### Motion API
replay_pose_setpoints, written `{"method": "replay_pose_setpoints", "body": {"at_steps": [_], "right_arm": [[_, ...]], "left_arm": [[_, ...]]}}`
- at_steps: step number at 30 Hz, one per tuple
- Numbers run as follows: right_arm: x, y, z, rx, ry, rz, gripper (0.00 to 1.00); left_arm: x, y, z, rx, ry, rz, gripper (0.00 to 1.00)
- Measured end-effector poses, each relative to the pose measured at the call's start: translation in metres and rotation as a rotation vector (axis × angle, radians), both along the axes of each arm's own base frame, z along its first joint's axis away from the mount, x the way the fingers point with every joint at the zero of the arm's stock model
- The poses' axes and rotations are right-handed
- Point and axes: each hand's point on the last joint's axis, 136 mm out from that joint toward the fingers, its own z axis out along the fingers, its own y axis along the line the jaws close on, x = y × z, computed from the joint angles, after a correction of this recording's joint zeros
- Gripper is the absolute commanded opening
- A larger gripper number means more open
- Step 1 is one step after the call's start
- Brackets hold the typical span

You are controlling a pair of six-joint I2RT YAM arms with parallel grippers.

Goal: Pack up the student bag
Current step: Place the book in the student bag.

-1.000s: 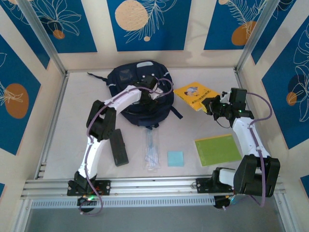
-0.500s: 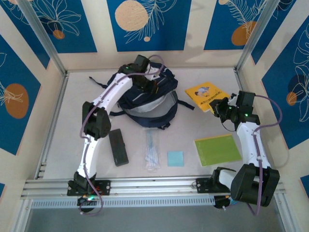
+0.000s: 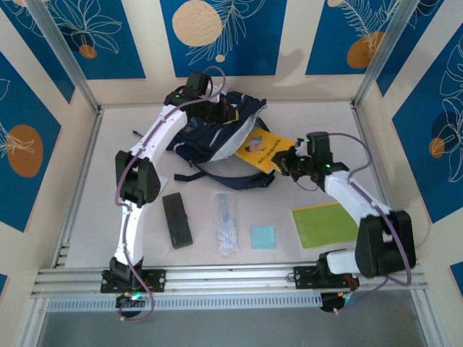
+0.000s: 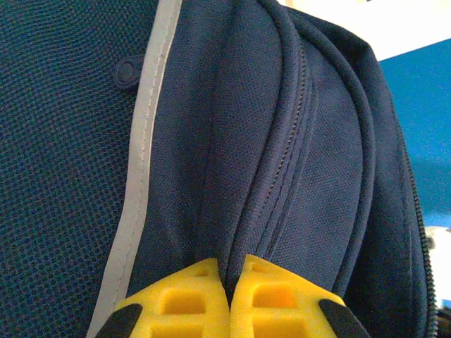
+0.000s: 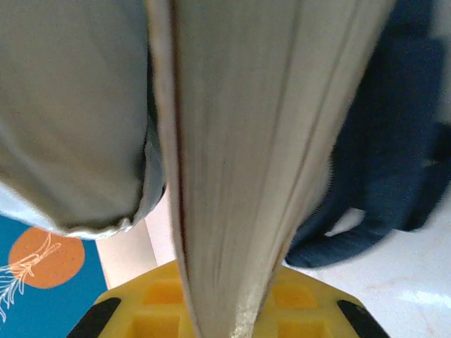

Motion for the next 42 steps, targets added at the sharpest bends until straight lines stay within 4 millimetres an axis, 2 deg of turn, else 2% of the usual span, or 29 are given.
{"method": "replay_pose_setpoints", "body": {"at_steps": [6, 11, 16, 20, 25, 28, 32, 37, 42], "right_arm": [[0.046, 0.055, -0.016, 0.029, -0.068, 0.077, 0.0], [0.098, 0.096, -0.022, 0.07, -0.145, 0.104, 0.0], [0.124, 0.13, -0.036, 0.096, -0.162, 0.142, 0.01], [0.129, 0.143, -0.047, 0.094, -0.132, 0.167, 0.0], [0.116, 0.136, -0.05, 0.082, -0.119, 0.176, 0.0], [0.103, 0.127, -0.044, 0.078, -0.117, 0.189, 0.0], [0.1, 0.13, -0.036, 0.103, -0.129, 0.234, 0.0], [0.115, 0.145, -0.043, 0.117, -0.137, 0.281, 0.0], [0.139, 0.169, -0.055, 0.128, -0.143, 0.341, 0.0]], "left_arm": [[0.0, -0.002, 0.003, -0.022, 0.018, 0.005, 0.0], [0.001, -0.001, 0.002, -0.016, 0.015, 0.013, 0.0], [0.003, 0.001, 0.002, -0.013, 0.013, 0.019, 0.0], [0.003, 0.002, -0.002, -0.007, 0.02, 0.024, 0.0], [0.007, 0.009, -0.007, -0.013, 0.038, 0.048, 0.0], [0.014, 0.015, -0.003, -0.035, 0.037, 0.068, 0.0], [0.027, 0.029, 0.009, -0.088, 0.034, 0.102, 0.0], [0.039, 0.043, 0.018, -0.133, 0.038, 0.136, 0.0], [0.036, 0.042, 0.02, -0.152, 0.056, 0.125, 0.0]]}}
